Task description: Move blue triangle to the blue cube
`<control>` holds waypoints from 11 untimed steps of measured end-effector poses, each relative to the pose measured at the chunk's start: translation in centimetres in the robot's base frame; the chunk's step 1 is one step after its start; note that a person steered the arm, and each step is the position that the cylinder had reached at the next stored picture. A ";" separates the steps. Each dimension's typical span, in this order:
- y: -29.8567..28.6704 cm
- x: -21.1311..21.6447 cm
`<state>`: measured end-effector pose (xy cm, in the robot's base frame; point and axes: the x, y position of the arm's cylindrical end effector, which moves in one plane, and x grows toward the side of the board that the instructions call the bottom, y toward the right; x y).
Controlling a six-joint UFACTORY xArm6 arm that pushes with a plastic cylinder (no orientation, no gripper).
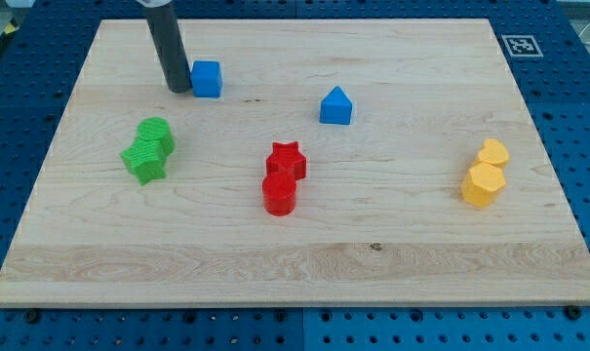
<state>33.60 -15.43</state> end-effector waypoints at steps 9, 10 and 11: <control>20.0 4.1; 21.9 4.8; 25.8 5.6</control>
<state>39.18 10.38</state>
